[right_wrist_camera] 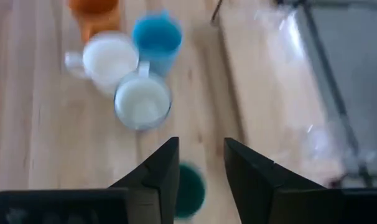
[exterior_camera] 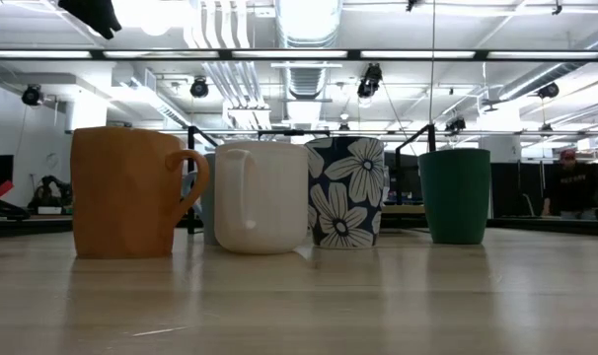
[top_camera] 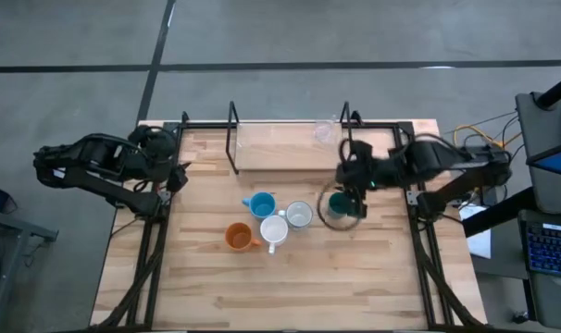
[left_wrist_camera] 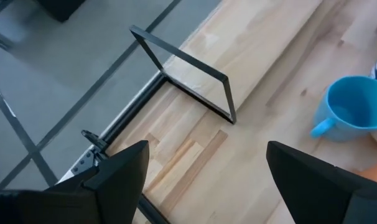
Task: Stack small to large cups/mugs on shelf
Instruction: Put the white mug on the shelf
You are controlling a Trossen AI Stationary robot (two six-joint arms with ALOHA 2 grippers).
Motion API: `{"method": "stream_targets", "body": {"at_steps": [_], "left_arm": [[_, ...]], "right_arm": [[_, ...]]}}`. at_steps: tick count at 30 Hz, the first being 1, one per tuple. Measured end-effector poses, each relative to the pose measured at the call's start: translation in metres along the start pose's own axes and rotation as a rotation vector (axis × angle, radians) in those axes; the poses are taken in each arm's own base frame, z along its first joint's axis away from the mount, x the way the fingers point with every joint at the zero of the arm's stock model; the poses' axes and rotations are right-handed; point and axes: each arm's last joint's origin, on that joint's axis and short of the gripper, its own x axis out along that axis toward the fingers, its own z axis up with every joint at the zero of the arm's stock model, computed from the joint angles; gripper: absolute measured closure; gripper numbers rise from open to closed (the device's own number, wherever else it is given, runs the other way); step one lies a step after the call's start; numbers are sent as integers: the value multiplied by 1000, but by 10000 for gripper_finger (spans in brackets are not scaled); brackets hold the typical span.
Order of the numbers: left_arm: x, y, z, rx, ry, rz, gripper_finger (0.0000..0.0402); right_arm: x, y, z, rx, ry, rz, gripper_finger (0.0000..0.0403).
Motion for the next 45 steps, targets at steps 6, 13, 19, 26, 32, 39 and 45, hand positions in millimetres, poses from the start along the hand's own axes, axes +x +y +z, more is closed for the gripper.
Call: {"method": "stream_targets", "body": {"at_steps": [6, 13, 19, 26, 32, 39, 45], "left_arm": [[10, -7, -5, -7, 39, 19, 91], [26, -17, -15, -59, 16, 23, 91], [33, -29, -19, -93, -39, -76, 91], [25, -59, 3, 20, -256, -272, 91], [25, -80, 14, 98, -340, -315, 91], [14, -74, 23, 63, -371, -332, 91], [-3, -63, 33, 38, -425, -357, 91]], "right_arm": [[23, 29, -56, 33, 1, 50, 260], [51, 51, -113, -30, -227, 106, 230], [87, 47, -166, 40, -404, 95, 212], [103, 45, -190, 15, -851, 171, 209], [117, 41, -207, 58, -885, 180, 215], [131, 41, -224, 47, -768, 206, 223], [134, 40, -230, 57, -795, 220, 231]]}}
